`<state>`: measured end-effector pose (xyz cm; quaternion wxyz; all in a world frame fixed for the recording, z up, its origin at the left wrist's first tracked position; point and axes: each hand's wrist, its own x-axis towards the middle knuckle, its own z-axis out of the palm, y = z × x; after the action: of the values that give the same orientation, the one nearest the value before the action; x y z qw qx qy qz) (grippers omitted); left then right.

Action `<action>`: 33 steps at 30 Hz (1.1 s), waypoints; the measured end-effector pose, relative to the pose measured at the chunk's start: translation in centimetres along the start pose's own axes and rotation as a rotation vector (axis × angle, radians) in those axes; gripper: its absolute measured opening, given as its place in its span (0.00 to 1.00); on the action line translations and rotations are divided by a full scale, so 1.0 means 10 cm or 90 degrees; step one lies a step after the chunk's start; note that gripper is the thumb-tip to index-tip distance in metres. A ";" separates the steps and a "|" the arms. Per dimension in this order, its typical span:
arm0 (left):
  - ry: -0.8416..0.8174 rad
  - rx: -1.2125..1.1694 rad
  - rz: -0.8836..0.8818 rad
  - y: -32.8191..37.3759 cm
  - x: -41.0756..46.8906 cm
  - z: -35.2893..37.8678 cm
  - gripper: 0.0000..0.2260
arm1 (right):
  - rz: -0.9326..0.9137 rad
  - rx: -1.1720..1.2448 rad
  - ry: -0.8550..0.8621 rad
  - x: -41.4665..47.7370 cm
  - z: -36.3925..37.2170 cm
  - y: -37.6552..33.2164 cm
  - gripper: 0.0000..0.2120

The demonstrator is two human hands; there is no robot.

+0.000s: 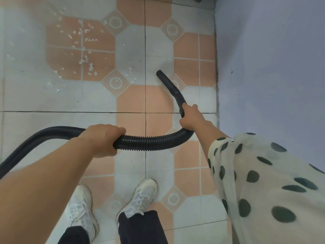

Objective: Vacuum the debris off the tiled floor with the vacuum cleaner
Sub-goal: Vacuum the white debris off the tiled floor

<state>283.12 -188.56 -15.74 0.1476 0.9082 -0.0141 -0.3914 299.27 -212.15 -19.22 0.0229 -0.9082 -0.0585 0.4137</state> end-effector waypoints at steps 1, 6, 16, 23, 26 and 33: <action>0.011 -0.003 -0.004 -0.02 0.00 -0.01 0.08 | -0.016 -0.015 -0.001 0.05 -0.04 -0.07 0.18; 0.053 -0.042 -0.030 -0.19 -0.03 -0.02 0.09 | -0.066 -0.076 0.007 0.26 -0.23 -0.43 0.20; 0.056 -0.078 -0.014 -0.20 -0.28 0.07 0.08 | -0.037 -0.229 -0.056 -0.02 -0.13 -0.54 0.26; 0.049 -0.026 0.028 -0.31 -0.56 0.20 0.06 | -0.012 -0.235 -0.049 -0.15 0.26 -0.62 0.29; 0.050 0.013 0.035 -0.47 -0.67 0.27 0.07 | 0.001 -0.248 -0.061 -0.21 0.46 -0.74 0.35; 0.069 0.011 0.049 -0.77 -0.76 0.43 0.06 | -0.043 -0.296 -0.005 -0.19 0.65 -1.12 0.37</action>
<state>274.07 -181.24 -15.27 0.1553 0.9281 -0.0443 -0.3356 292.19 -201.30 -21.04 -0.1733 -0.8849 -0.1828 0.3917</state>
